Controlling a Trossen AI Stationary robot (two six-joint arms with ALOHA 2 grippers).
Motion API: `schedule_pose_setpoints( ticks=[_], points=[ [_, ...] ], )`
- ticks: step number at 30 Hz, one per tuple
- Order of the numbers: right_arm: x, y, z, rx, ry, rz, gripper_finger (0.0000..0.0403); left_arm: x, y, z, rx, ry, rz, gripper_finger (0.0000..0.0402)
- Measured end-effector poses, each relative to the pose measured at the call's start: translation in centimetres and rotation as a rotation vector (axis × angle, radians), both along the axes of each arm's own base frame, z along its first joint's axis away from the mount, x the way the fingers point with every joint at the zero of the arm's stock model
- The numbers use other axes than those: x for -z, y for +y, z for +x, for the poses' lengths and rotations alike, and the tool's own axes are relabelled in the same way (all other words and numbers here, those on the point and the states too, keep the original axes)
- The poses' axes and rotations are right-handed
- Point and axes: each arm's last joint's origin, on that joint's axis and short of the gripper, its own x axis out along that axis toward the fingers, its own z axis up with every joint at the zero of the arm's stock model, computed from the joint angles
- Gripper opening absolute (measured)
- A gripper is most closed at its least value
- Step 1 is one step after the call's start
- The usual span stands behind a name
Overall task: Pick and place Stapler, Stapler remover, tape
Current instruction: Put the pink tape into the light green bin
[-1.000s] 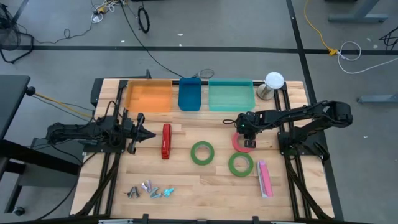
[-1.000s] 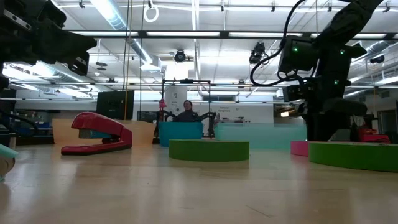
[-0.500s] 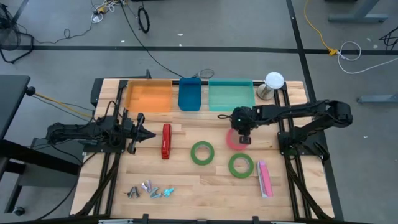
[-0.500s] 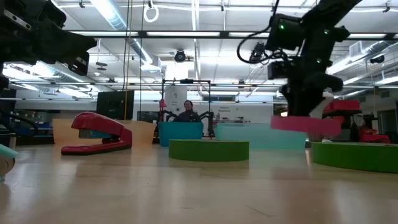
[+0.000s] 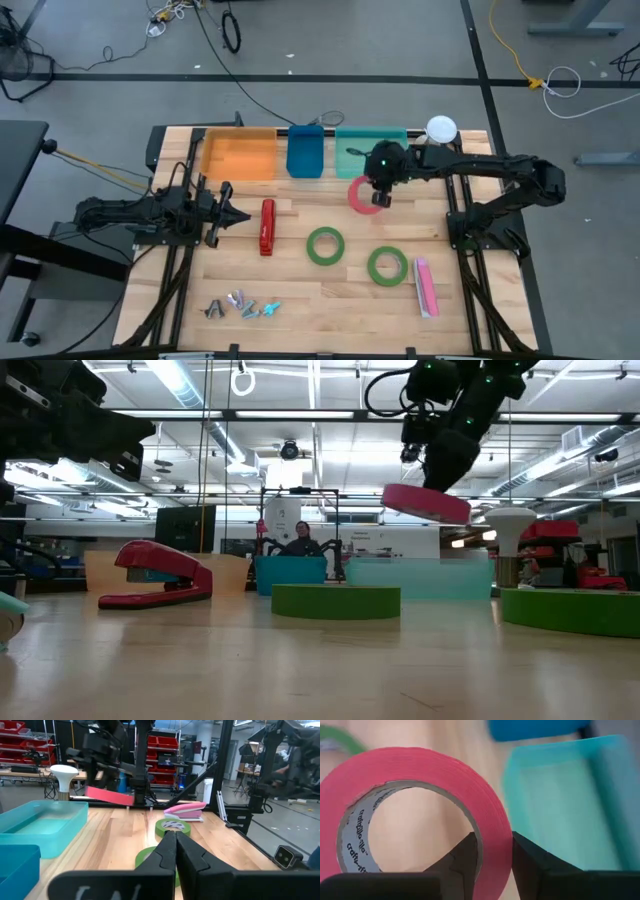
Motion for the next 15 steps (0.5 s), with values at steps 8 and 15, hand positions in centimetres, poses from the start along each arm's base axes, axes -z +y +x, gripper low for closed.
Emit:
schedule_pose_setpoints(
  ticks=[8,15],
  points=[
    [-0.5,-3.6,-1.4,0.133,0.036,-0.107,0.0093,0.0,0.0,0.0,0.000,0.000,0.000,0.0003],
    [-0.7,-7.2,-3.1,0.273,0.023,-0.161,0.0090,0.0,0.0,0.0,0.000,0.000,0.000,0.0003]
  ],
)
